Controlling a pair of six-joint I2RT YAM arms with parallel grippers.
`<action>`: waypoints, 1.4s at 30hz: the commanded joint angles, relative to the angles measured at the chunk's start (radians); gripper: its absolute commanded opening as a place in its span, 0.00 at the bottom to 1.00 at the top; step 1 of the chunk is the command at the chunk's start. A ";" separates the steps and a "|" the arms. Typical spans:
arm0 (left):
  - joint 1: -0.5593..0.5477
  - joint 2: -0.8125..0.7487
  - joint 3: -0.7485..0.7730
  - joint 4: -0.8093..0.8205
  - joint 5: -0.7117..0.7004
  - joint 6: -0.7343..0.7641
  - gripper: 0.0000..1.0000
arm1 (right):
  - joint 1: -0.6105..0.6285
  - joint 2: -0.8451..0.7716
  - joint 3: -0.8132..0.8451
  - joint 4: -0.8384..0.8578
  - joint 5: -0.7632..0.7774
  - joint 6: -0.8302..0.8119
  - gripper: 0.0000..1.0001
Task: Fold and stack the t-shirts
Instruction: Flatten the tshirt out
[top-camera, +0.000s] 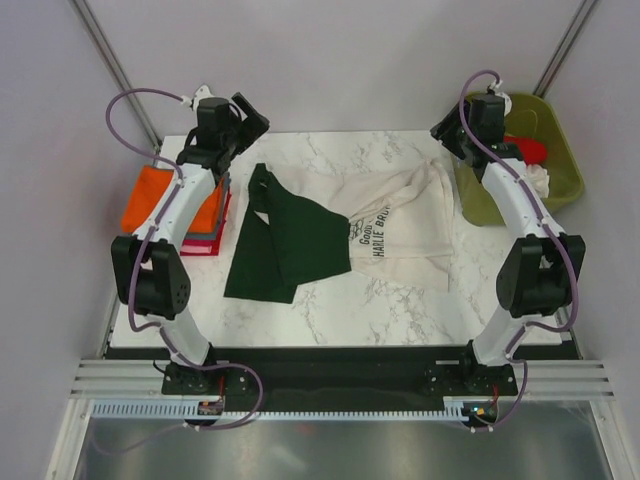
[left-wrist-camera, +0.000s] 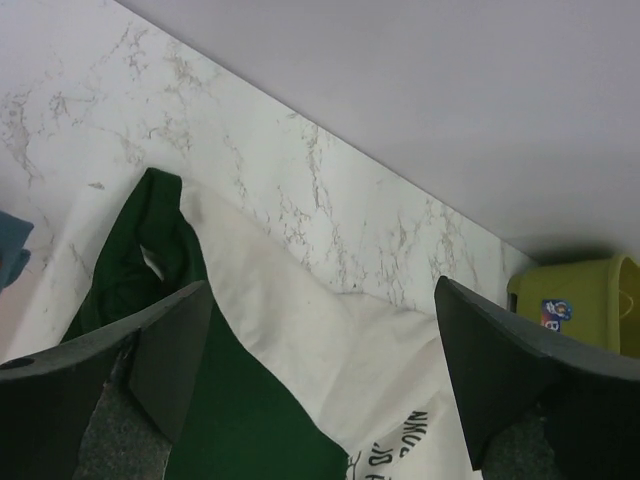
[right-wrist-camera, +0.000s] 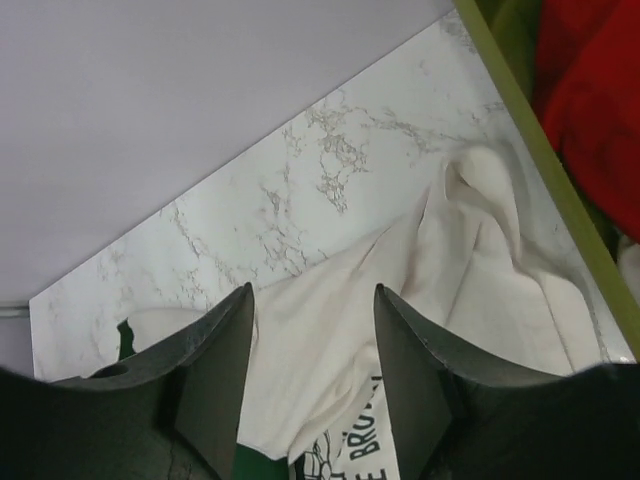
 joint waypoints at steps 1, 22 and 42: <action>-0.010 -0.109 -0.081 -0.008 0.041 0.017 1.00 | 0.005 -0.135 -0.137 0.069 -0.072 -0.001 0.59; -0.011 -0.819 -0.883 0.091 0.049 0.049 0.97 | -0.086 -0.692 -0.958 0.203 -0.356 0.020 0.57; -0.048 -1.024 -1.069 -0.262 0.077 -0.023 1.00 | -0.086 -1.081 -1.281 -0.085 -0.031 0.054 0.53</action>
